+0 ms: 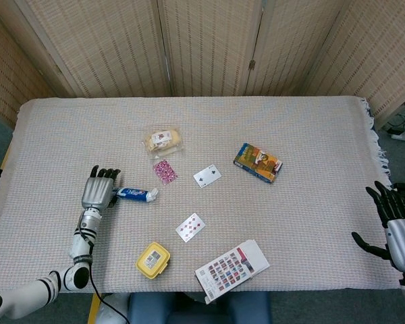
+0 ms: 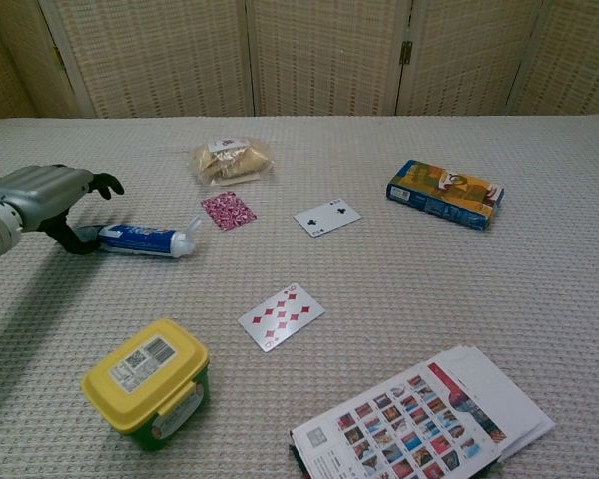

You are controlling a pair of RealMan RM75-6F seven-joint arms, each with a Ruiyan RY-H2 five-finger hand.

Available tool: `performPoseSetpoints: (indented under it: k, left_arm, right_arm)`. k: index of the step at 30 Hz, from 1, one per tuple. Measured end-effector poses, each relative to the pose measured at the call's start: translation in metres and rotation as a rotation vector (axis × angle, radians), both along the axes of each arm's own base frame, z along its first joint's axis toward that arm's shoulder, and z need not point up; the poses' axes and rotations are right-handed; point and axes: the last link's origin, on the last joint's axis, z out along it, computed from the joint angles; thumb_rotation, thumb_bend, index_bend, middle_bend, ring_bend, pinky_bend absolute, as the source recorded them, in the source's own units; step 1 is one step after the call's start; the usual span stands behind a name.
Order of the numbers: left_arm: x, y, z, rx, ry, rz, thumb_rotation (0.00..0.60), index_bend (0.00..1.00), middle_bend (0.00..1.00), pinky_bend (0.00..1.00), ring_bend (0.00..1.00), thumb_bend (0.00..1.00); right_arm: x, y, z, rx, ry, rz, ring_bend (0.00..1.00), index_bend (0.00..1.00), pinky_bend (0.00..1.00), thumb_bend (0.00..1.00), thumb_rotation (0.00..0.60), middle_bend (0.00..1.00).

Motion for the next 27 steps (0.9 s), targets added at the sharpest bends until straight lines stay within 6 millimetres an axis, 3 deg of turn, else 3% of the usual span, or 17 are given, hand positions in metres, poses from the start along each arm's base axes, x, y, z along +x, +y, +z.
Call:
performPoseSetpoints:
  k: [9, 23, 27]
  left_arm:
    - [0.012, -0.012, -0.004, -0.058, -0.062, -0.041, 0.600, 0.36, 0.33, 0.16, 0.27, 0.36]
    - [0.012, -0.003, -0.013, -0.051, -0.050, -0.030, 0.600, 0.42, 0.40, 0.21, 0.33, 0.38]
    - [0.013, -0.001, -0.015, -0.047, -0.051, -0.033, 0.600, 0.49, 0.49, 0.23, 0.39, 0.38]
  right_arm:
    - [0.001, 0.000, 0.001, -0.004, -0.001, 0.006, 0.00, 0.00, 0.00, 0.30, 0.600, 0.00]
    - [-0.005, 0.001, 0.001, -0.006, -0.008, -0.010, 0.00, 0.00, 0.00, 0.30, 0.600, 0.00]
    - [-0.004, 0.000, 0.000, -0.005, -0.009, -0.009, 0.00, 0.00, 0.00, 0.30, 0.600, 0.00]
